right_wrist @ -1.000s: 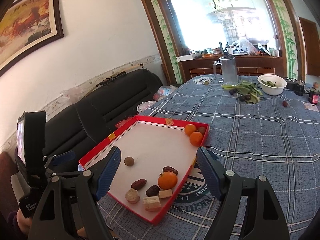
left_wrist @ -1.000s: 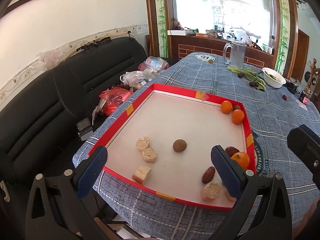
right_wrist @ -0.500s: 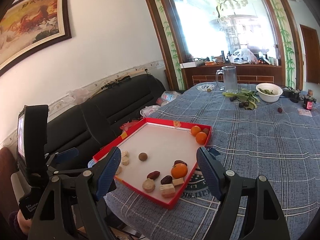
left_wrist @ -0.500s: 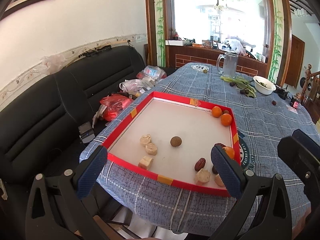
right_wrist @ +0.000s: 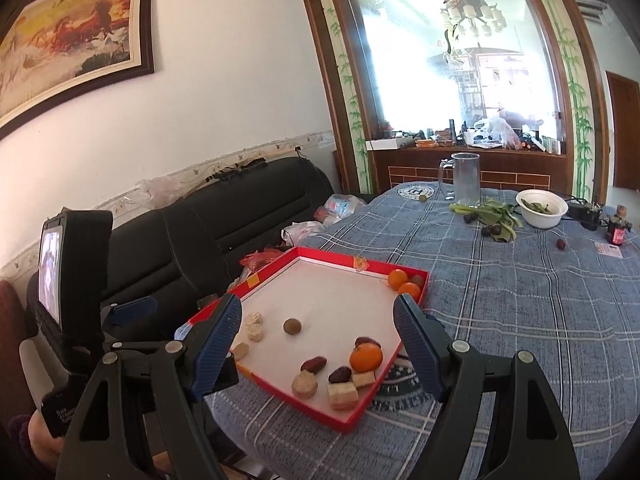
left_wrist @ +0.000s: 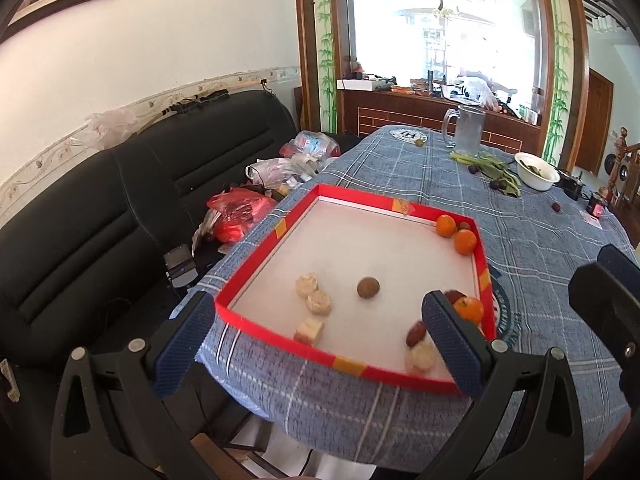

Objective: Organize fruits

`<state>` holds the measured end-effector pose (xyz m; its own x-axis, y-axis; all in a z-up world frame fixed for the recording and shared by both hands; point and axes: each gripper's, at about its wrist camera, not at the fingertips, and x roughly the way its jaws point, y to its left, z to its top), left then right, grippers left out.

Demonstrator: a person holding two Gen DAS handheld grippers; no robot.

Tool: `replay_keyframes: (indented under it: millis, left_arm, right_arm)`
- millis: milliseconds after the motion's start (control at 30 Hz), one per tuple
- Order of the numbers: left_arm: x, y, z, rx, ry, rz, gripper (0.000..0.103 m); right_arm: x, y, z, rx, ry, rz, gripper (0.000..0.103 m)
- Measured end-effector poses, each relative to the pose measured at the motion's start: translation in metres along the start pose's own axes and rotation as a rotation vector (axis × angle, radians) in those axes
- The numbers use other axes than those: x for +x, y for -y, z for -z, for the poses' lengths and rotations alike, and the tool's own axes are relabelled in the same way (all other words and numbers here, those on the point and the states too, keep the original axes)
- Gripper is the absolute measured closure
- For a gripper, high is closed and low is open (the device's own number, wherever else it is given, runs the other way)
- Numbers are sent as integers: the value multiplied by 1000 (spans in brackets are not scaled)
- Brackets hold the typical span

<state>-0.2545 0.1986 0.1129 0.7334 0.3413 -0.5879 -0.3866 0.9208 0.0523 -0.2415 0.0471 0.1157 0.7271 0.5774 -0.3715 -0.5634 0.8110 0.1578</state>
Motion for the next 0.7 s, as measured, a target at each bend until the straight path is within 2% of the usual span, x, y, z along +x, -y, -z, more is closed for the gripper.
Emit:
replay_keyframes:
  millis: [300, 700]
  left_arm:
    - [37, 0, -16, 28, -27, -6, 0]
    - [45, 11, -21, 47, -31, -10, 0]
  right_arm:
    - [37, 11, -8, 37, -33, 5, 25]
    - [46, 22, -4, 74, -50, -20, 25]
